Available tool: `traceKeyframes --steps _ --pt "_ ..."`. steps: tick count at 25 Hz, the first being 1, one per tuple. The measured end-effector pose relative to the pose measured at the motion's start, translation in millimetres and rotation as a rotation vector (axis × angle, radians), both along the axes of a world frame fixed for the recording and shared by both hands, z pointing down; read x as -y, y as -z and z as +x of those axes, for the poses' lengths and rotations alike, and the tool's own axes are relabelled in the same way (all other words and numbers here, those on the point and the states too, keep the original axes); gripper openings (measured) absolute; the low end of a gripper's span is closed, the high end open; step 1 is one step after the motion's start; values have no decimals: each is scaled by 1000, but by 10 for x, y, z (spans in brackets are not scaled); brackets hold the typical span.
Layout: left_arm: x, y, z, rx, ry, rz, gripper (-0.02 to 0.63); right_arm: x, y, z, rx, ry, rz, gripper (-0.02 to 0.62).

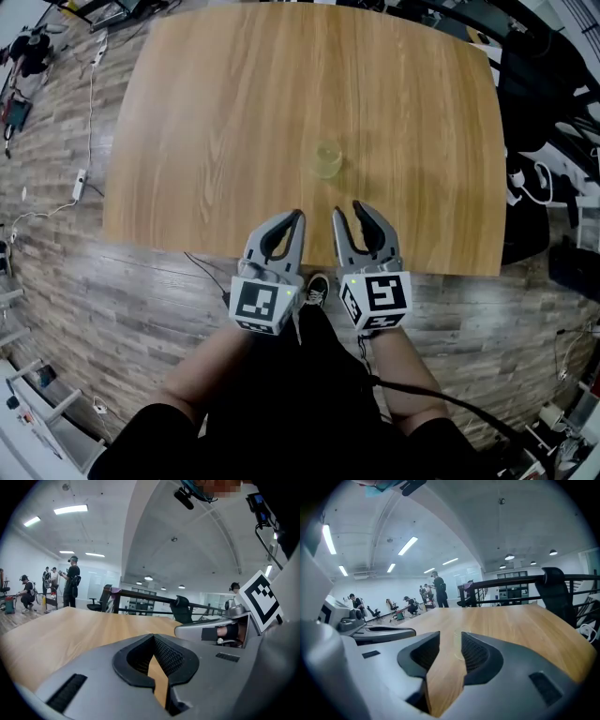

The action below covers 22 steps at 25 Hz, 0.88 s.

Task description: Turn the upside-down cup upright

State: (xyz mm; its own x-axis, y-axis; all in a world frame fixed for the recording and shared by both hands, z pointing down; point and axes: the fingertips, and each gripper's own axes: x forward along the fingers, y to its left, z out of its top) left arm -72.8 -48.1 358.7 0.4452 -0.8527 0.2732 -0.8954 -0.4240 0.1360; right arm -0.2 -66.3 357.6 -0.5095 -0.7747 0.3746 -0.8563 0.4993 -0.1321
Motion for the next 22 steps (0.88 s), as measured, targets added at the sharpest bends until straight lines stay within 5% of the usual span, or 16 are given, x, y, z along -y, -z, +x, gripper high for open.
traceKeyframes --steps 3,11,22 --pt "314 -183 -95 -11 -19 -8 8 324 -274 -140 -20 19 -36 195" --pt "894 -698 -417 -50 -84 -95 8 1080 -809 -428 -113 -27 -68 292" --pt "1101 -1224 -385 -28 -109 -118 8 1549 -1213 -419 -180 -27 -54 319"
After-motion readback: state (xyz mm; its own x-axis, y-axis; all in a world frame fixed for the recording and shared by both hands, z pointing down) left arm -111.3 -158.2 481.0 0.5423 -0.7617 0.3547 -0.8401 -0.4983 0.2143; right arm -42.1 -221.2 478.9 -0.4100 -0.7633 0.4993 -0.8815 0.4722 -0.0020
